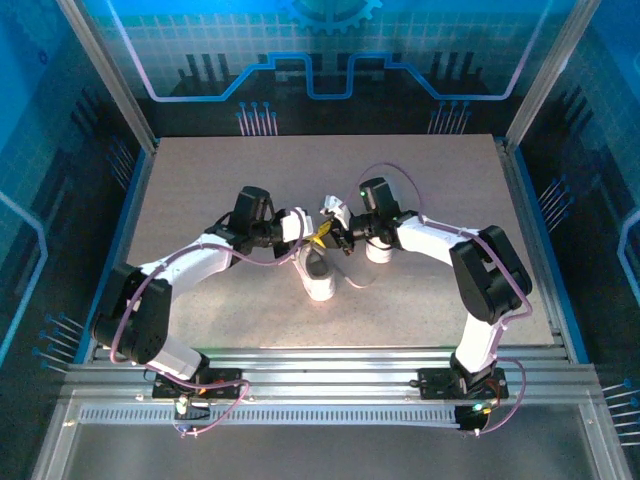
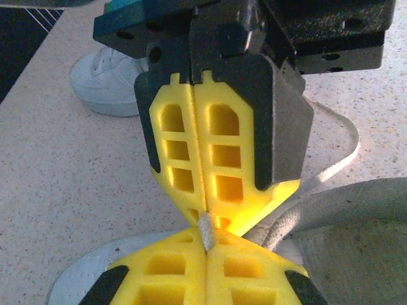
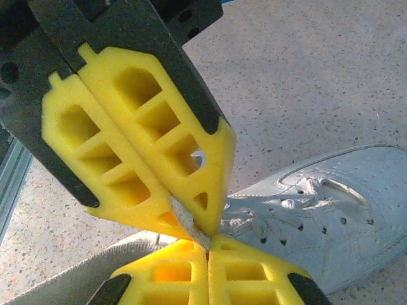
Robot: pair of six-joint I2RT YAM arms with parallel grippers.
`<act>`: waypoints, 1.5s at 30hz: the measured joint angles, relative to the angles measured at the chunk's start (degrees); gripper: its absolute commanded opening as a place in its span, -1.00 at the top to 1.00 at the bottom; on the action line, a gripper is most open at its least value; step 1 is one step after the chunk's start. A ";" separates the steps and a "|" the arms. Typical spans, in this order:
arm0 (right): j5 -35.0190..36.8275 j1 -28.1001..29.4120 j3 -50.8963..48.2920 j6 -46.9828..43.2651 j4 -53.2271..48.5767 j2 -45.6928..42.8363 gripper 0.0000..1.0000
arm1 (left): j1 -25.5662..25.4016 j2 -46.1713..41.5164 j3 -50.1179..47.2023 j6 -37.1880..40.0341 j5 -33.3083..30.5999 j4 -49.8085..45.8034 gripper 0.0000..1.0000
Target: Tie the shoes
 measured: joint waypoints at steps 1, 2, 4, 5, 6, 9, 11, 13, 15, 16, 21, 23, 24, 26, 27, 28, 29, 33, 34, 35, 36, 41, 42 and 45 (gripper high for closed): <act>-0.04 -0.02 0.00 -0.13 -0.15 0.00 0.95 | 0.00 0.00 0.55 0.09 0.04 -1.14 1.00; -0.15 -0.02 0.00 -0.28 -0.35 -0.02 0.96 | 0.00 0.00 0.98 0.33 0.17 -2.29 1.00; -0.55 -0.07 0.09 -0.68 -0.94 -0.02 0.97 | 0.02 0.00 1.81 0.59 0.35 -4.35 1.00; -0.79 -0.15 0.09 -0.87 -1.22 -0.11 0.97 | 0.11 0.00 2.03 0.63 0.44 -5.03 1.00; -1.07 -0.26 0.09 -0.92 -1.57 -0.20 0.96 | 0.13 0.00 2.25 0.68 0.61 -5.79 1.00; -1.81 -0.48 0.09 -1.14 -2.49 -0.68 0.96 | 0.26 0.00 3.08 0.94 1.05 -7.67 0.92; -2.58 -0.81 0.09 -1.31 -3.10 -1.05 0.96 | 0.37 0.00 3.61 1.18 1.49 -8.72 0.71; -2.78 -1.11 0.15 -1.31 -4.09 -1.31 0.96 | 0.57 0.02 3.89 1.70 2.14 -9.40 0.50; -2.78 -1.81 0.20 -1.31 -5.09 -1.36 0.96 | 1.29 0.00 4.26 1.84 3.10 -9.66 0.34; -2.73 -2.12 0.20 -1.29 -5.38 -1.36 0.96 | 1.68 0.00 4.33 1.62 3.48 -9.64 0.27; -2.73 -2.49 0.17 -1.01 -5.79 -1.36 0.96 | 4.00 -0.26 4.31 0.42 5.31 -9.38 0.05; -2.73 -2.49 0.20 -0.81 -5.77 -1.36 0.96 | 4.46 -0.74 4.28 0.46 5.73 -9.03 0.00; -2.71 -2.49 0.20 -0.79 -5.77 -1.36 0.96 | 4.55 -1.05 4.24 0.39 6.08 -8.72 -0.03; -2.69 -2.49 0.17 -0.63 -5.75 -1.38 0.96 | 4.55 -1.42 4.24 0.44 6.64 -8.28 -0.07; -2.62 -2.49 0.17 -0.63 -5.75 -1.38 0.95 | 4.55 -1.49 4.24 0.39 7.02 -8.04 -0.09; -2.51 -2.49 0.17 -0.61 -5.73 -1.38 0.95 | 4.55 -1.49 4.24 0.37 7.41 -7.78 -0.09; -2.49 -2.49 0.17 -0.61 -5.73 -1.40 0.95 | 4.55 -1.49 4.24 0.35 7.78 -7.54 -0.09; -2.47 -2.49 0.17 -0.22 -5.64 -1.42 0.95 | 4.37 -0.94 4.48 0.37 9.75 -7.43 -0.09; -2.49 -2.49 0.17 -0.13 -5.66 -1.42 0.95 | 4.26 -0.48 4.72 0.39 10.16 -7.56 -0.09; -2.49 -2.49 0.17 0.02 -5.66 -1.42 0.95 | 4.02 0.20 5.20 0.46 10.47 -7.82 -0.10; -2.51 -2.49 0.17 0.07 -5.66 -1.42 0.95 | 3.74 0.87 5.70 0.61 10.56 -8.11 -0.11; -2.54 -2.49 0.17 0.26 -5.73 -1.42 0.95 | 2.82 3.87 7.87 0.98 11.13 -9.60 -0.08; -2.54 -2.49 0.17 0.26 -5.73 -1.42 0.95 | 2.80 4.48 8.35 1.07 11.30 -10.05 -0.07; -2.54 -2.49 0.17 0.28 -5.73 -1.42 0.95 | 2.80 5.92 9.31 1.92 11.39 -10.95 0.04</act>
